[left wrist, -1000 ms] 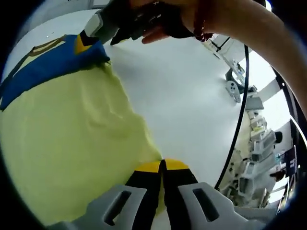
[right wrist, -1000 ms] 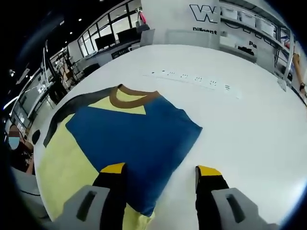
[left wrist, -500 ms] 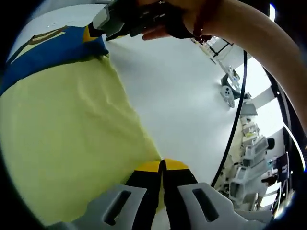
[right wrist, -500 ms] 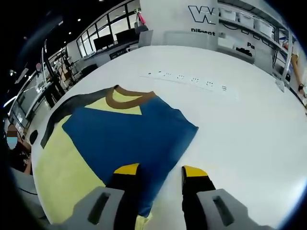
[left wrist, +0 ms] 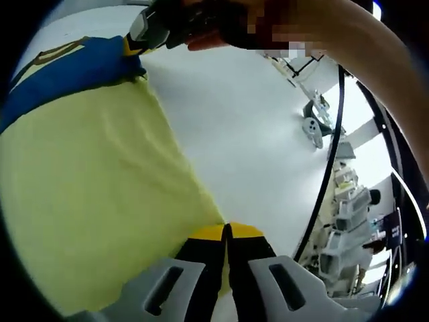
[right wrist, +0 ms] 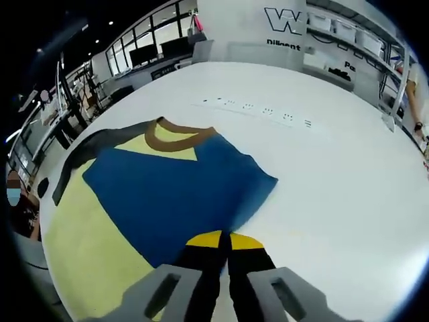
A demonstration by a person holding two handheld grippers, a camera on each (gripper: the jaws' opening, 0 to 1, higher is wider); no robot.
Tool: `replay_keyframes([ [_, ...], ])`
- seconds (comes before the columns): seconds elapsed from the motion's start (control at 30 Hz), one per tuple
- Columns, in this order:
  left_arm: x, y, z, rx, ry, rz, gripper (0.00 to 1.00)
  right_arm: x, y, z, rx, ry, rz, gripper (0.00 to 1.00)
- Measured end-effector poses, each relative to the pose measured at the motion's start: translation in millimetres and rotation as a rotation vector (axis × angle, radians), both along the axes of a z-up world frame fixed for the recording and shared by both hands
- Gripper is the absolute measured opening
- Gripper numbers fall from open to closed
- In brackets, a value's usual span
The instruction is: Fold the garment on the visible template until the final outline fits inside the template.
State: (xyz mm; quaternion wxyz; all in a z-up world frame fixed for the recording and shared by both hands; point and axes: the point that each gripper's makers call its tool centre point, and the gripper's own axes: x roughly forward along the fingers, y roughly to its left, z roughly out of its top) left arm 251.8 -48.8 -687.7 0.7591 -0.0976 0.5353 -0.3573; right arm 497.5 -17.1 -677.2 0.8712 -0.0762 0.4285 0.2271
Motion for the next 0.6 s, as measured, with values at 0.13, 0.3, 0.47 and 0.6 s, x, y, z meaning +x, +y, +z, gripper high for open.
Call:
replay_keyframes([
  [0.13, 0.0, -7.9, -0.2, -0.007, 0.005, -0.013, 0.05, -3.5, -7.5, 1.3, -0.008, 0.0, -0.017, 0.0],
  [0.3, -0.7, -20.5, 0.3, -0.014, -0.005, -0.035, 0.05, -3.6, -16.5, 3.6, -0.03, -0.002, -0.018, 0.0],
  [0.47, -0.9, -34.0, 0.2, -0.026, -0.003, -0.048, 0.05, -3.8, -29.6, 4.3, -0.059, -0.001, -0.019, 0.0],
  [0.6, 0.8, -41.0, -0.4, -0.039, 0.013, -0.046, 0.05, -1.3, -36.6, 3.5, -0.07, 0.002, -0.023, 0.0],
])
